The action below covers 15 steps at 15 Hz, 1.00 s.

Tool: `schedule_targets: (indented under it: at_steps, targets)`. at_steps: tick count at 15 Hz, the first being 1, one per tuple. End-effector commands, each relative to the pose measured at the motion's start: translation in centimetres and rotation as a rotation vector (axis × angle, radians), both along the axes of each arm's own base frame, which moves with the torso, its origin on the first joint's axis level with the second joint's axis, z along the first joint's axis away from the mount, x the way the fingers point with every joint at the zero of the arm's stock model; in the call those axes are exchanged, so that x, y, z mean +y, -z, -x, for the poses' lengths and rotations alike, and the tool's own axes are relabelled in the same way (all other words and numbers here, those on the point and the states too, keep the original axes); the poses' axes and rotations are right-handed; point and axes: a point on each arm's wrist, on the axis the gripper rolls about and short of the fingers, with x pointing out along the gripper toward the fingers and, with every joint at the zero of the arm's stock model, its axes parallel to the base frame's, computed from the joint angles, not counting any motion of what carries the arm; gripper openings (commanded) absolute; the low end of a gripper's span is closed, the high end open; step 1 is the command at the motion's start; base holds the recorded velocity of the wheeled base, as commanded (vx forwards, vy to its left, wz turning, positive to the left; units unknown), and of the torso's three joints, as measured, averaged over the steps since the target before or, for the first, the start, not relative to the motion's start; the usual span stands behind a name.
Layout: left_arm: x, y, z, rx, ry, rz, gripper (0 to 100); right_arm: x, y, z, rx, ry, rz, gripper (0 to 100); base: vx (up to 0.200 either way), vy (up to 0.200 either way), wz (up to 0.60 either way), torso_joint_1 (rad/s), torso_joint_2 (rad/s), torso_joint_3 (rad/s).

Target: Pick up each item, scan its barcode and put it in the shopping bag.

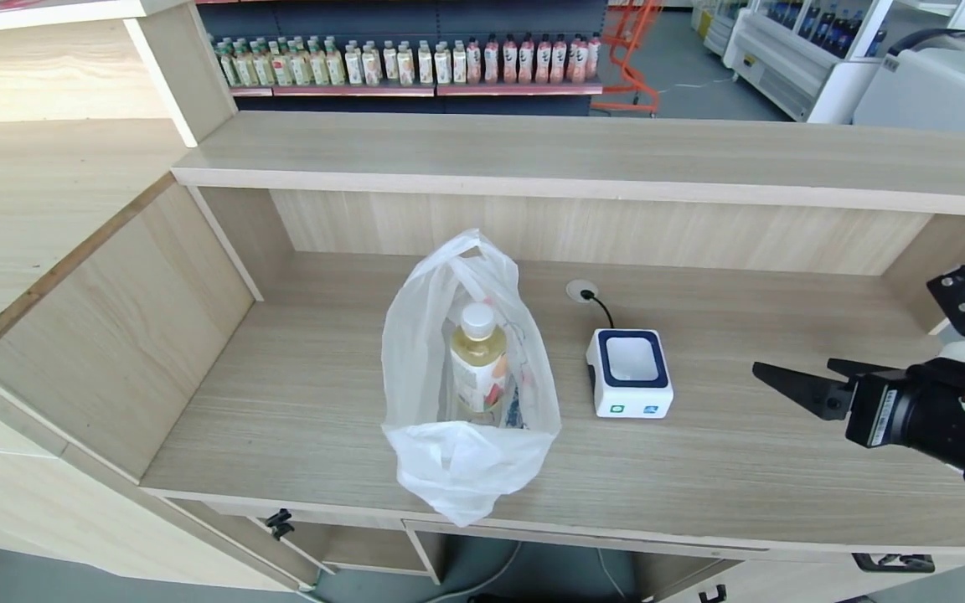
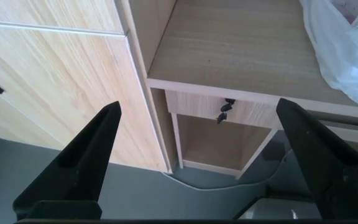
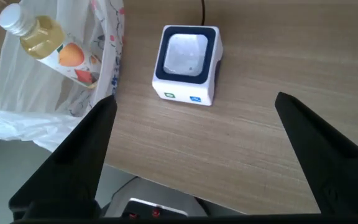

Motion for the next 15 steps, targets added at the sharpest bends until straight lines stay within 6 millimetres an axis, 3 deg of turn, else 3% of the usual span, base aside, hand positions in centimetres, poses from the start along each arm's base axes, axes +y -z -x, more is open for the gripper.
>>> schedule_targets:
  at_steps: [1,8,15]
  targets:
    - [0.0,0.0,0.0,0.0,-0.002,0.001,100,-0.2,0.2,0.6,0.002,0.007,0.0,100,0.0,-0.2,0.0,0.002,0.0,0.002]
    - [0.0,0.0,0.0,-0.001,-0.002,0.003,100,-0.9,0.2,2.9,0.048,0.021,0.021,100,0.0,-0.2,0.0,0.0,0.0,0.004]
    - [0.0,0.0,0.0,-0.001,-0.002,0.003,100,-1.7,1.4,3.6,0.084,0.145,0.115,100,0.0,-0.2,0.0,0.003,0.0,0.001]
